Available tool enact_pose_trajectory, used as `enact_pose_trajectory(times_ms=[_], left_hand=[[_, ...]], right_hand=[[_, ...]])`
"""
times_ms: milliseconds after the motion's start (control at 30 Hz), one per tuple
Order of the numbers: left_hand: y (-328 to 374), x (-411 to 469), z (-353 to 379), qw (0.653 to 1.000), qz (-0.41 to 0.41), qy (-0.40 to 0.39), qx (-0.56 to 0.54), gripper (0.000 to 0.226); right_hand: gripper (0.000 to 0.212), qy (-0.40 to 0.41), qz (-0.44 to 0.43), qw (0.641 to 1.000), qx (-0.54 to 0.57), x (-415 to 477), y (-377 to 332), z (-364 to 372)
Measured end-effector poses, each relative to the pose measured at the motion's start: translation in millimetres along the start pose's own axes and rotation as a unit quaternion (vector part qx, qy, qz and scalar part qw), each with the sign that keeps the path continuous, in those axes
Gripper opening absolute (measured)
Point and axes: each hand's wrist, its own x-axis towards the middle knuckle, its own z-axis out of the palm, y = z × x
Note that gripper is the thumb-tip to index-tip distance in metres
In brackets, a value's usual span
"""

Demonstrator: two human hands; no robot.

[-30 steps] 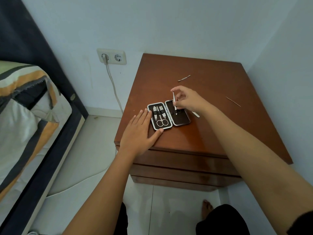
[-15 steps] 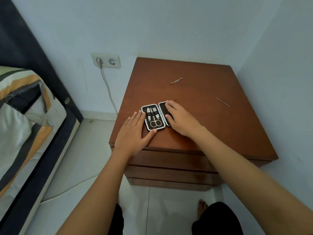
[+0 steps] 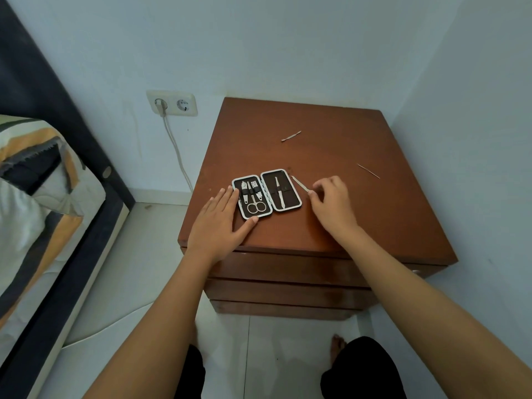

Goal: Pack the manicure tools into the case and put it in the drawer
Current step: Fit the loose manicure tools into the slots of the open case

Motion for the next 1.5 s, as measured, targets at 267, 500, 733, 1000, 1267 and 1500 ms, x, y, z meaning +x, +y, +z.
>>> enact_pose_trajectory(times_ms=[267, 500, 733, 1000, 1267, 1500], left_hand=[[-1, 0, 0, 1.000, -0.001, 0.000, -0.001, 0.077], [-1, 1, 0, 1.000, 0.000, 0.001, 0.002, 0.077], [-2, 1, 1, 1.000, -0.002, 0.000, 0.004, 0.078], [-1, 1, 1, 1.000, -0.001, 0.005, 0.004, 0.077], [-1, 1, 2, 1.000, -0.001, 0.003, 0.007, 0.077], [-1, 0, 2, 1.000, -0.002, 0.006, 0.006, 0.077]], right_hand=[[0.014, -0.041, 0.099, 0.994, 0.036, 23, 0, -8], [0.014, -0.063, 0.118, 0.991, -0.009, 25, -8, -6], [0.014, -0.062, 0.073, 0.994, -0.045, 12, -14, -6], [0.006, -0.027, 0.097, 0.987, 0.125, -9, -21, -8], [0.011, -0.034, 0.042, 0.987, 0.154, -38, -38, 13], [0.019, -0.046, 0.010, 0.994, 0.098, -44, -46, 11]])
